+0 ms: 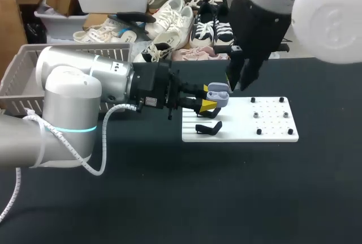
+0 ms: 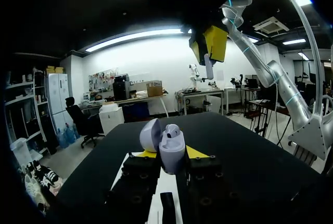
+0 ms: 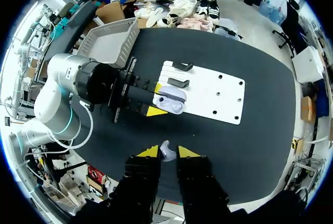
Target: Pick up each earbud case from the left stands, insert the matching earbuds, close the lid, and place the case in the box.
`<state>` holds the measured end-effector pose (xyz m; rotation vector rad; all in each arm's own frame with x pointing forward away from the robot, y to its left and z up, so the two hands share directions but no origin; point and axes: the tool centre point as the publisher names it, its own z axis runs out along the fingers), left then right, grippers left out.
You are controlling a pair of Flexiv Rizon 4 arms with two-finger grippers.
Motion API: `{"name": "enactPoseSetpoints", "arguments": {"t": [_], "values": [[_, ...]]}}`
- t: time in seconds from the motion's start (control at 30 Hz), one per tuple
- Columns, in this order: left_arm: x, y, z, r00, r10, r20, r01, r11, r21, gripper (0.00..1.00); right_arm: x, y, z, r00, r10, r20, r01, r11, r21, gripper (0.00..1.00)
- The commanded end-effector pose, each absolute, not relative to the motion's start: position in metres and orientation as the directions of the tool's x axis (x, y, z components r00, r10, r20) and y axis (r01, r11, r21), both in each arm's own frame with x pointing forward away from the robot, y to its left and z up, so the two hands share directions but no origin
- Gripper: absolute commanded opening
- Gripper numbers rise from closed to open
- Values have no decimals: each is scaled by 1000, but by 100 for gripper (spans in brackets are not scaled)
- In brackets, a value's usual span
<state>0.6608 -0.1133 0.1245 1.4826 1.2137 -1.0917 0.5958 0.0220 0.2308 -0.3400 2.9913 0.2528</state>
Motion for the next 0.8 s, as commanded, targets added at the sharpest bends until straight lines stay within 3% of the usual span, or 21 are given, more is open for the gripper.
{"name": "enactPoseSetpoints", "arguments": {"t": [0.03, 0.8], "values": [[661, -114, 125, 127, 192, -973, 988, -111, 107, 0, 607, 33, 227, -971, -198, -131, -214, 969, 122, 0], [661, -114, 125, 127, 192, -973, 988, -111, 107, 0, 614, 31, 212, -956, -241, -165, -253, 966, 58, 0]]}}
